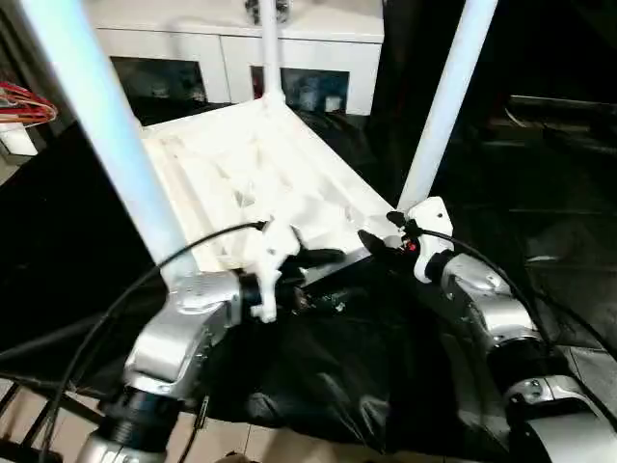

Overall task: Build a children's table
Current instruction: Rotate table base

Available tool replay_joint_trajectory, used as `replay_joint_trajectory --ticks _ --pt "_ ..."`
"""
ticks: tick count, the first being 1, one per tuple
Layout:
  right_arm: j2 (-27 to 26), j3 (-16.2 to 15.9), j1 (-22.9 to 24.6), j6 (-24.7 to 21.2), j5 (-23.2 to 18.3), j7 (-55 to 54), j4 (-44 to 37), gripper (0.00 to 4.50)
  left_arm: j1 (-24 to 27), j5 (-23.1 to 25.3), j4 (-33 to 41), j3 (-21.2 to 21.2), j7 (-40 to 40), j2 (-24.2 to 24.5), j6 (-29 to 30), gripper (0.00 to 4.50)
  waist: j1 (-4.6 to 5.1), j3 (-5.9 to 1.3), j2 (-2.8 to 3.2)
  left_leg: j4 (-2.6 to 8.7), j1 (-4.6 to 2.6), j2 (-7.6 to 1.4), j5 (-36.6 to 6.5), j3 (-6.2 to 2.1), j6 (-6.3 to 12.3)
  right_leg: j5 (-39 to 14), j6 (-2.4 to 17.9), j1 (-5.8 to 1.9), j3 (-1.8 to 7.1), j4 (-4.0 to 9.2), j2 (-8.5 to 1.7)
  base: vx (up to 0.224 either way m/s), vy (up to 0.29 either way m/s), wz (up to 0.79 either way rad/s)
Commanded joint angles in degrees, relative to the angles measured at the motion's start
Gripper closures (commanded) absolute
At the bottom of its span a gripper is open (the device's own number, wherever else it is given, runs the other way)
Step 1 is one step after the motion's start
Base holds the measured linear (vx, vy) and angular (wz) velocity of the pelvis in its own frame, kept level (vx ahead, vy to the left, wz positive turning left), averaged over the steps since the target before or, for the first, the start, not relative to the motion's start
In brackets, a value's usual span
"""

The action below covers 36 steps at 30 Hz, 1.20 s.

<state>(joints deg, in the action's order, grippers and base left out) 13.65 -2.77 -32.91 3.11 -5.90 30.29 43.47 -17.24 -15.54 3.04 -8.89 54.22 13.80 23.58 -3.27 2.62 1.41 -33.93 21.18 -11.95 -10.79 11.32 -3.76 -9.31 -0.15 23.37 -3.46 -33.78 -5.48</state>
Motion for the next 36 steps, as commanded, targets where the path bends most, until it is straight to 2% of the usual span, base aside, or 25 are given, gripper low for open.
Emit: replay_joint_trajectory --ticks 1,3,7,11,12,13,14,15,16,17,18,19,20,23,28,30,32,36 --pt "1.1 2.7 -1.2 0.5 0.4 -3.3 1.1 0.84 0.8 -0.6 1.7 1.8 -0.6 0.9 0.9 0.37 0.35 -3.53 -0.34 3.91 -1.03 -0.97 -12.3 -0.10 1.80 -13.2 13.2 -2.39 1.78 3.40 -1.63 0.000 0.000 0.00" --pt "1.3 3.1 -2.0 1.1 0.6 -5.0 2.9 0.84 1.3 -1.1 2.5 2.0 -1.1 1.2 1.1 0.08 0.36 -3.45 -0.32 3.99 -1.06 -0.93 -13.5 -0.13 1.22 -15.1 12.6 -2.29 1.80 3.55 -1.65 0.000 0.000 0.00" --pt "1.2 3.3 -2.6 2.0 0.8 -5.0 4.0 0.84 1.1 -1.9 3.0 2.6 -3.2 0.5 1.0 0.03 0.30 -3.27 -0.58 3.97 -1.35 -0.83 -16.0 -0.03 0.38 -19.0 11.1 -1.77 2.03 3.94 -1.54 0.000 0.000 0.00" --pt "0.3 2.4 -1.9 1.6 -0.1 -2.1 2.1 0.84 0.0 -1.1 2.4 2.6 -5.7 -0.6 1.1 0.03 0.43 -3.36 -0.73 4.07 -0.72 -0.76 -15.1 -0.31 0.54 -19.2 9.6 -2.21 2.09 3.83 -1.49 0.000 0.000 0.00" --pt "-0.3 2.0 -1.3 1.3 -0.7 -0.9 0.7 0.84 -0.1 -2.5 2.9 2.9 -5.9 -1.7 1.9 0.03 0.45 -3.36 -0.74 4.11 -0.64 -0.75 -14.8 -0.36 0.59 -19.0 9.6 -2.27 2.09 3.79 -1.52 0.000 0.000 0.00" --pt "-0.9 1.4 -0.3 1.0 -1.4 0.4 -1.1 0.84 0.4 -4.2 4.0 2.9 -5.2 -2.2 2.8 0.03 0.51 -3.36 -0.39 4.06 -0.60 -0.69 -14.5 -0.30 0.66 -18.3 9.6 -2.30 2.13 3.80 -1.48 0.000 0.000 0.00" --pt "-1.1 1.2 -0.1 0.9 -1.6 0.9 -1.6 0.84 0.8 -4.9 4.6 2.9 -4.6 -2.1 3.1 0.03 0.62 -3.49 -0.59 4.05 -0.53 -0.75 -14.0 -0.36 0.95 -17.3 9.9 -2.36 2.17 3.63 -1.52 0.000 0.000 0.00" --pt "-1.3 0.9 0.2 1.0 -1.8 1.0 -1.8 0.84 1.2 -5.6 5.3 2.8 -4.0 -1.8 3.4 0.03 0.62 -3.55 -0.24 4.07 -0.45 -0.74 -13.7 -0.43 1.03 -16.7 10.2 -2.47 2.14 3.51 -1.55 0.000 0.000 0.00" --pt "-1.4 0.8 0.4 1.2 -1.7 1.0 -2.0 0.84 1.9 -7.3 6.5 3.2 -3.5 -1.4 4.6 0.03 0.84 -3.51 -0.31 4.05 -0.37 -0.70 -13.4 -0.37 1.24 -16.1 10.7 -2.39 2.10 3.56 -1.45 0.000 0.000 0.00" --pt "-1.5 0.8 1.1 1.4 -1.6 0.8 -2.7 0.84 3.2 -11.2 8.9 4.5 -1.9 0.1 7.7 0.03 1.07 -3.62 -0.28 4.00 -0.25 -0.71 -12.8 -0.42 1.10 -14.9 11.4 -2.60 2.08 3.23 -1.53 0.000 0.000 0.00" --pt "-1.5 0.8 1.4 1.4 -1.6 0.7 -3.0 0.84 3.5 -12.2 9.5 4.9 -1.4 0.5 8.6 0.03 1.16 -3.66 -0.32 3.96 -0.20 -0.70 -12.2 -0.41 1.15 -14.0 11.8 -2.67 2.07 3.09 -1.49 0.000 0.000 0.00" --pt "-1.5 0.8 1.7 1.3 -1.6 0.8 -3.5 0.84 3.8 -13.1 10.1 5.4 -1.2 1.0 9.2 0.03 1.37 -3.64 0.01 3.93 -0.20 -0.66 -11.5 -0.42 1.48 -12.4 12.4 -2.62 2.05 2.96 -1.25 0.000 0.000 0.00" --pt "-1.5 0.9 2.1 1.2 -1.6 0.9 -4.0 0.84 4.0 -13.9 10.5 6.0 -1.0 1.6 10.0 0.03 1.57 -3.70 0.00 3.79 -0.38 -0.57 -11.6 -0.29 1.70 -11.4 12.8 -2.53 2.03 2.93 -1.04 0.000 0.000 0.00" --pt "-1.1 0.9 4.3 0.5 -2.1 2.6 -6.8 0.84 5.0 -19.0 12.3 7.5 3.5 5.2 14.3 0.03 1.54 -3.66 0.22 3.86 -0.50 -0.57 -11.4 -0.30 2.03 -10.2 13.5 -2.59 2.05 2.77 -0.97 0.000 0.000 0.00" --pt "-0.1 0.5 6.9 -0.1 -2.6 5.1 -9.9 0.84 6.2 -22.4 12.8 7.8 9.1 10.4 17.4 0.03 1.67 -3.35 0.66 4.16 -0.94 -0.52 -14.8 -0.29 1.15 -13.7 12.9 -2.36 2.16 3.14 -0.87 0.000 0.000 0.00" --pt "0.9 0.2 8.5 -0.6 -2.9 6.7 -11.7 0.84 7.4 -23.1 13.0 7.3 12.2 14.2 18.3 0.03 1.62 -3.25 0.52 4.25 -1.06 -0.53 -16.2 -0.33 0.72 -15.4 12.3 -2.36 2.20 3.29 -0.91 0.000 0.000 0.00" --pt "1.4 0.2 9.3 -0.9 -3.3 7.5 -12.6 0.84 8.4 -23.1 12.7 7.1 14.1 15.7 17.8 0.03 1.77 -3.05 0.56 4.39 -1.15 -0.56 -17.7 -0.37 0.23 -18.0 11.6 -2.17 2.26 3.58 -0.93 0.000 0.000 0.00" --pt "2.0 0.4 10.4 -1.3 -3.3 8.6 -14.1 0.84 9.4 -23.8 12.5 7.5 16.0 17.5 17.7 0.03 1.69 -3.09 0.57 4.44 -1.22 -0.61 -17.9 -0.42 -0.23 -18.6 11.2 -2.04 2.36 3.64 -1.01 0.000 0.000 0.00"
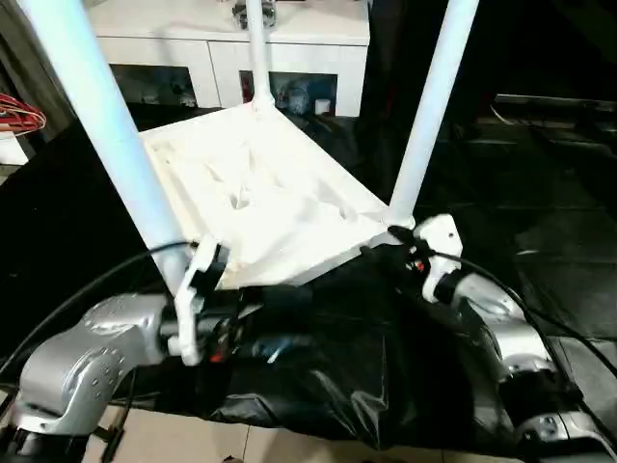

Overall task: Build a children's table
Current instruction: Rotate table base

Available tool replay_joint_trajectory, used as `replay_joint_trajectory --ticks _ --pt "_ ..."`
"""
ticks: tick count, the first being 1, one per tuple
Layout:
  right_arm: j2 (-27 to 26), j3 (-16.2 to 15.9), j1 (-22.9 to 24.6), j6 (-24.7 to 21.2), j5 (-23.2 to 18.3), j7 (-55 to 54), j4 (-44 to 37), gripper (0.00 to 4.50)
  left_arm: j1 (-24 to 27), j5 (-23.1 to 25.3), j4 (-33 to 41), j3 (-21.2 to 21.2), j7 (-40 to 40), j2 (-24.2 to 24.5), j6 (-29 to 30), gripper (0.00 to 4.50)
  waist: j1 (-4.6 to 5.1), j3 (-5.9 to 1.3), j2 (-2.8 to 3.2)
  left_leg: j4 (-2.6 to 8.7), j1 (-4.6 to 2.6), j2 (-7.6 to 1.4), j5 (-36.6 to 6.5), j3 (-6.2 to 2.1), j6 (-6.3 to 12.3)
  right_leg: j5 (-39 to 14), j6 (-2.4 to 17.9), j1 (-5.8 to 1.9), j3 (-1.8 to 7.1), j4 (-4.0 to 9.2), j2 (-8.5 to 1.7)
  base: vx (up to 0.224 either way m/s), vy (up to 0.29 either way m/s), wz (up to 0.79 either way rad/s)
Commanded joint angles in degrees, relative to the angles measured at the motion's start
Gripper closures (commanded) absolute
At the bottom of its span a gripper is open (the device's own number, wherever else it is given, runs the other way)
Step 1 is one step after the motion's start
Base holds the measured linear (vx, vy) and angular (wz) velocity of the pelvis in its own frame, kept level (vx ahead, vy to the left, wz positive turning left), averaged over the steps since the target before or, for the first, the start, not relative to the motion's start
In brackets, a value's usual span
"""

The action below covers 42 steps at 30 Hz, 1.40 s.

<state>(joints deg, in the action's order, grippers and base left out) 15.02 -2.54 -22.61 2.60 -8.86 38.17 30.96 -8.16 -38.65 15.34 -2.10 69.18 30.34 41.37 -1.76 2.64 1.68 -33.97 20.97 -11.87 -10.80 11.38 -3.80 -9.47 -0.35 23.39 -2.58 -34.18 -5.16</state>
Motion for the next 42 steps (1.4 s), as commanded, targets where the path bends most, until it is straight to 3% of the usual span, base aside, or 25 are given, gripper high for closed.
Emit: replay_joint_trajectory --ticks 1,3,12,17,24,28,31,32,36,39,42 --pt "0.7 0.2 0.3 -0.8 -0.4 1.0 -1.8 0.84 0.5 -0.9 0.1 0.8 1.5 1.3 -0.1 0.03 0.19 -3.09 0.28 4.50 -0.92 -0.65 -17.7 -0.48 -0.16 -18.4 11.3 -2.13 1.48 4.02 -1.32 0.000 0.000 0.00" --pt "1.1 0.3 0.8 -1.1 -0.7 1.9 -2.7 0.84 2.0 -2.0 -0.1 1.7 4.0 3.8 -0.2 0.03 0.23 -3.09 0.04 4.50 -0.83 -0.62 -17.5 -0.48 -0.04 -18.6 11.2 -2.16 1.49 4.01 -1.34 0.000 0.000 0.00" --pt "1.9 -0.3 1.9 -2.1 -0.8 3.4 -4.2 0.84 7.4 -1.3 -2.7 7.7 9.3 12.1 -2.4 0.03 0.25 -3.02 0.12 4.58 -0.96 -0.64 -17.4 -0.45 0.28 -18.3 11.4 -1.94 1.56 3.90 -1.24 0.000 0.000 0.00" --pt "2.3 -0.6 2.4 -2.4 -0.4 3.8 -4.3 0.84 9.2 1.4 -7.8 10.6 10.9 17.6 -5.4 0.03 0.14 -2.88 0.24 4.71 -1.16 -0.63 -19.0 -0.59 -0.08 -21.0 10.2 -1.72 1.60 4.06 -1.27 0.000 0.000 0.00" --pt "2.8 -0.6 2.9 -2.0 0.3 4.0 -3.6 0.84 10.7 5.7 -16.6 14.0 12.0 23.1 -9.9 0.03 -0.01 -2.96 0.44 4.84 -1.34 -0.77 -19.3 -0.55 -0.45 -19.2 11.2 -1.68 1.66 3.85 -1.35 0.000 0.000 0.00" --pt "2.7 -0.2 2.8 -2.2 0.3 3.4 -3.6 0.84 7.7 6.2 -21.2 15.0 9.3 22.1 -11.8 0.03 -0.30 -3.05 0.63 4.77 -1.52 -0.80 -19.1 -0.43 -0.48 -17.6 12.1 -1.65 1.67 3.68 -1.36 0.000 0.000 0.00" --pt "2.7 0.1 2.6 -2.2 0.3 2.5 -3.3 0.84 3.2 6.4 -25.0 16.4 5.8 17.8 -17.4 0.03 -0.58 -3.13 0.44 4.56 -1.77 -0.71 -19.0 -0.32 -0.80 -16.7 12.6 -1.64 1.74 3.82 -1.46 0.000 0.000 0.00" --pt "2.5 0.2 2.4 -2.2 0.6 2.0 -3.0 0.84 1.1 6.1 -25.9 16.9 4.1 15.2 -19.6 0.03 -0.58 -3.12 0.55 4.69 -1.36 -0.72 -18.3 -0.47 -0.97 -16.2 12.7 -1.99 1.71 3.62 -1.56 0.000 0.000 0.00" --pt "2.1 0.2 2.2 -2.5 1.3 0.5 -2.3 0.84 -3.0 3.0 -25.4 17.7 1.3 9.9 -19.1 0.03 -0.68 -3.26 0.13 4.54 -1.46 -0.73 -17.9 -0.31 -1.13 -16.4 12.7 -2.03 1.73 3.63 -1.62 0.000 0.000 0.00" --pt "1.8 0.2 1.9 -2.7 2.1 -1.0 -1.4 0.84 -4.5 2.5 -24.4 16.8 0.2 7.2 -19.7 0.03 -0.91 -3.07 0.09 4.49 -1.51 -0.70 -19.4 -0.29 -1.17 -20.5 11.7 -1.82 1.75 4.08 -1.71 0.000 0.000 0.00" --pt "1.3 0.4 0.9 -3.3 3.0 -3.7 0.3 0.84 -5.7 1.8 -23.5 14.7 0.5 4.5 -20.0 0.03 -0.86 -2.73 -0.13 4.70 -1.59 -0.64 -22.0 -0.66 -1.93 -26.7 9.3 -1.61 1.62 4.76 -1.78 0.000 0.000 0.00"
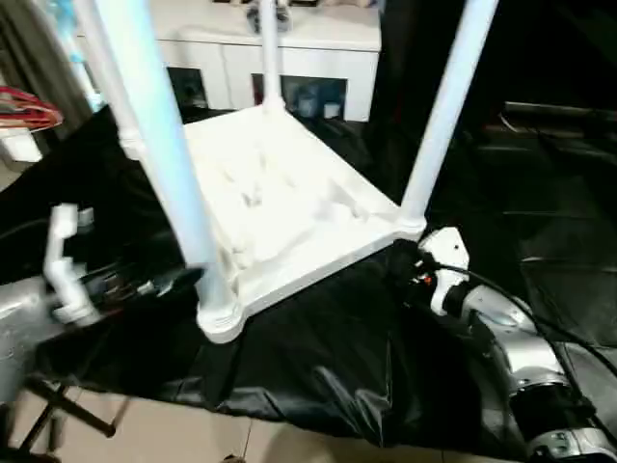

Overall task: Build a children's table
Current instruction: Rotate table base

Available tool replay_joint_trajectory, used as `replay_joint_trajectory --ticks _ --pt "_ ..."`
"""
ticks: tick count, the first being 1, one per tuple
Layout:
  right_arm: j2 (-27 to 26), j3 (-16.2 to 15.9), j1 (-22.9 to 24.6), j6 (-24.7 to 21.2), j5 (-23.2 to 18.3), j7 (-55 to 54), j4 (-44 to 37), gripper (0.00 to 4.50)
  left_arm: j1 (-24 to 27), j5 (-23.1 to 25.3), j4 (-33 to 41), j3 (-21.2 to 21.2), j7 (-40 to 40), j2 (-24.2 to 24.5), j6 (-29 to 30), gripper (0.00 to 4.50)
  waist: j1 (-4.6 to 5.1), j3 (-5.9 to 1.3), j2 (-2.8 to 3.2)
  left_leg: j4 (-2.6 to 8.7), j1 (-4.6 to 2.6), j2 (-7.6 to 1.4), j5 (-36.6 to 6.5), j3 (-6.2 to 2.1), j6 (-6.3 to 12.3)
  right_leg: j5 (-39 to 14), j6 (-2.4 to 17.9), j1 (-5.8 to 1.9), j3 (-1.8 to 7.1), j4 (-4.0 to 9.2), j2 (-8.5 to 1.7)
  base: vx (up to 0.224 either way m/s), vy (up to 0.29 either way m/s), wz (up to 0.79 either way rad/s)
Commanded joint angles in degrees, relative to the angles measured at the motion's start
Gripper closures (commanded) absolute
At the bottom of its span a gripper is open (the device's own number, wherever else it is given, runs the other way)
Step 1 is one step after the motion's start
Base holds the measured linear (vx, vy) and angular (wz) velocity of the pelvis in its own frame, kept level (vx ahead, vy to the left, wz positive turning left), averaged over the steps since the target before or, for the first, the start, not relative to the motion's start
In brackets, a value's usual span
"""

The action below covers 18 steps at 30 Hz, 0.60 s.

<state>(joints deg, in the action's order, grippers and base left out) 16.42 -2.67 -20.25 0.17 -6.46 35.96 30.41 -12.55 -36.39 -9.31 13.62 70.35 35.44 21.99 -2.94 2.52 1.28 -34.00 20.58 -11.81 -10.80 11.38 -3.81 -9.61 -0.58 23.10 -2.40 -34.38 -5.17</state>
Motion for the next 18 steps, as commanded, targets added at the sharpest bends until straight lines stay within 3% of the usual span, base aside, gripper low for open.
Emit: replay_joint_trajectory --ticks 1,5,7,9,10,11,13,18 --pt "-0.3 0.6 -2.0 -0.9 1.0 -2.9 1.8 0.84 -1.8 -1.0 1.9 -2.1 -0.4 -2.2 -0.3 0.03 0.34 -2.62 0.27 4.67 -1.35 -0.65 -22.3 -0.67 -2.05 -27.4 9.2 -1.21 1.45 5.08 -1.78 0.000 0.000 0.00" --pt "-1.2 0.3 -3.7 -0.8 2.8 -6.5 4.5 0.84 -4.0 -1.6 5.6 -7.0 -0.8 -8.1 1.1 0.03 0.59 -2.72 -0.16 4.78 -0.89 -0.70 -21.6 -0.85 -2.17 -27.7 8.7 -1.42 1.43 5.08 -1.88 0.000 0.000 0.00" --pt "-1.4 0.1 -4.1 -0.5 3.2 -6.9 5.3 0.84 -4.9 -1.3 6.2 -9.1 -0.6 -10.0 1.5 0.03 0.76 -2.80 -0.18 4.55 -1.08 -0.64 -21.0 -0.67 -1.75 -27.1 8.7 -1.22 1.56 5.14 -1.79 0.000 0.000 0.00" --pt "-1.6 0.0 -4.5 -0.3 3.5 -7.1 6.1 0.84 -5.9 -1.0 6.8 -11.5 -0.8 -11.9 1.3 0.03 0.85 -2.92 -0.15 4.58 -0.68 -0.61 -20.0 -0.75 -1.50 -25.8 8.8 -1.60 1.53 4.88 -1.86 0.000 0.000 0.00" --pt "-1.6 0.0 -4.7 -0.2 3.6 -7.1 6.5 0.84 -6.8 -0.9 7.1 -13.1 -1.0 -13.4 1.4 0.03 1.04 -3.03 -0.29 4.61 -0.49 -0.66 -18.8 -0.73 -1.32 -24.0 9.2 -1.76 1.51 4.74 -1.75 0.000 0.000 0.00" --pt "-1.6 0.0 -5.0 -0.2 3.6 -7.1 6.8 0.84 -7.6 -0.7 7.3 -14.6 -1.1 -15.0 1.3 0.03 0.91 -3.19 -0.17 4.36 -0.81 -0.66 -18.0 -0.50 -1.11 -21.8 10.0 -1.58 1.61 4.67 -1.68 0.000 0.000 0.00" --pt "-1.5 0.0 -5.2 -0.1 3.5 -7.2 7.3 0.84 -8.1 -0.5 7.4 -15.8 -0.8 -16.2 1.6 0.03 1.01 -3.36 -0.35 4.33 -0.19 -0.65 -15.3 -0.51 -0.43 -17.4 11.2 -2.18 1.60 4.11 -1.63 0.000 0.000 0.00" --pt "-1.4 0.2 -5.9 0.4 3.7 -7.5 8.7 0.84 -10.1 2.2 6.8 -21.2 -1.9 -21.5 0.8 0.03 1.15 -3.98 -0.49 3.48 0.17 -0.54 -8.3 -0.23 2.19 -6.6 14.3 -2.82 1.54 3.06 -1.52 0.000 0.000 0.00"
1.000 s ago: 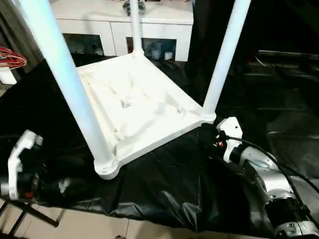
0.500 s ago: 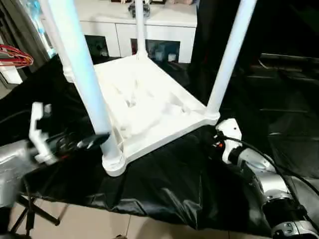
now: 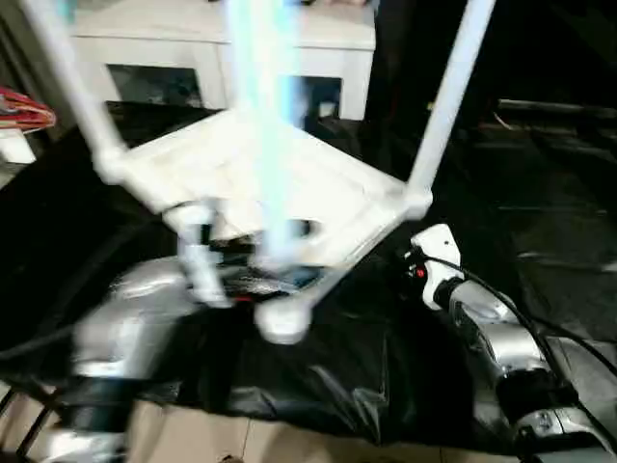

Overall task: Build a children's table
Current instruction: Rotate table base

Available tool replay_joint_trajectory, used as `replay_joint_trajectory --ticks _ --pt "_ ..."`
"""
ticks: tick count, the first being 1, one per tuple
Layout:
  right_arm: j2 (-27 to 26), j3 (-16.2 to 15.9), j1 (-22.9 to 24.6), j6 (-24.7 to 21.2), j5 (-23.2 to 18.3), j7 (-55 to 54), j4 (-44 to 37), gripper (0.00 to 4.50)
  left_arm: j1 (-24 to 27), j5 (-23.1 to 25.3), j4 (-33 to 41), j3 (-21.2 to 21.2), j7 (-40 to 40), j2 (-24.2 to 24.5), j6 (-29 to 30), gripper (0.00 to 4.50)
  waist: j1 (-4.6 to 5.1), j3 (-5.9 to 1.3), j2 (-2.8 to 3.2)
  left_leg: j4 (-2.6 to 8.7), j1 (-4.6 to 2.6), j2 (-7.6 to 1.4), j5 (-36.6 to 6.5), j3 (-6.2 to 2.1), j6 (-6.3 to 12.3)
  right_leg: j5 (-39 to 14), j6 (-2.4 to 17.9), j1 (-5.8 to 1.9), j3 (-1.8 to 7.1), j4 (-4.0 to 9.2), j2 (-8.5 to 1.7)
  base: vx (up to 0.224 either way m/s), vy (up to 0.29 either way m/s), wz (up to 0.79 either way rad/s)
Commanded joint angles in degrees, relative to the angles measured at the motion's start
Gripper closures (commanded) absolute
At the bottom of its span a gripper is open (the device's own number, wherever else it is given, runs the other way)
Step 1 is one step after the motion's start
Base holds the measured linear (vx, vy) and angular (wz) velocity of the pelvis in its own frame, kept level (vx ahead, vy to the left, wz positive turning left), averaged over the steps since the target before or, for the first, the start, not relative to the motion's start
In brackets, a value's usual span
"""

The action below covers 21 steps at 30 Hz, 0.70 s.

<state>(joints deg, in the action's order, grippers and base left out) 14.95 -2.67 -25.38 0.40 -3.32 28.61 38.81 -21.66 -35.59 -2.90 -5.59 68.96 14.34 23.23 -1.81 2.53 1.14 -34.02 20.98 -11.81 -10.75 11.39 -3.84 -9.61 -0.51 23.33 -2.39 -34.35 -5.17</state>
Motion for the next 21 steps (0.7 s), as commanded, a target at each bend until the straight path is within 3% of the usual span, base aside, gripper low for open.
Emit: replay_joint_trajectory --ticks 1,4,9,15,21 --pt "0.1 0.3 -0.9 0.2 0.6 -0.1 0.5 0.84 -1.4 2.3 0.1 -3.0 -1.1 -1.3 -1.0 0.03 -0.03 -4.11 -0.41 3.39 -0.24 -0.54 -7.5 -0.18 2.76 -4.9 14.6 -3.11 1.53 2.90 -1.49 0.000 0.000 0.00" --pt "0.1 0.2 -0.9 0.9 0.5 0.3 1.3 0.84 -3.2 7.3 -2.0 -7.7 -4.7 -6.0 -4.7 0.03 -0.22 -4.17 -0.45 3.05 -0.27 -0.68 -5.1 -0.04 5.06 -0.1 16.2 -3.23 1.50 2.64 -1.53 0.000 0.000 0.00" --pt "-0.3 -0.1 -0.8 1.1 -0.1 1.7 1.4 0.84 -4.7 10.6 -4.7 -12.5 -7.4 -12.5 -7.8 0.03 -0.28 -4.00 -0.53 3.15 -0.17 -0.70 -7.5 -0.11 5.23 -3.9 15.9 -3.47 1.43 3.06 -1.76 0.000 0.000 0.00" --pt "-0.5 0.2 -0.9 1.7 -0.3 2.4 1.9 0.84 -6.2 13.7 -8.6 -13.9 -11.3 -18.2 -11.7 0.03 0.04 -3.76 -0.77 3.27 -0.16 -0.71 -10.5 -0.20 4.20 -9.7 14.4 -3.39 1.37 3.84 -1.76 0.000 0.000 0.00" --pt "0.3 1.3 -1.6 2.3 0.4 1.4 3.3 0.84 -8.0 20.3 -14.6 -12.8 -19.3 -20.1 -17.9 0.03 0.23 -3.85 -1.06 3.15 0.01 -0.74 -10.1 -0.29 5.25 -9.6 14.1 -3.33 1.28 3.96 -1.77 0.000 0.000 0.00"
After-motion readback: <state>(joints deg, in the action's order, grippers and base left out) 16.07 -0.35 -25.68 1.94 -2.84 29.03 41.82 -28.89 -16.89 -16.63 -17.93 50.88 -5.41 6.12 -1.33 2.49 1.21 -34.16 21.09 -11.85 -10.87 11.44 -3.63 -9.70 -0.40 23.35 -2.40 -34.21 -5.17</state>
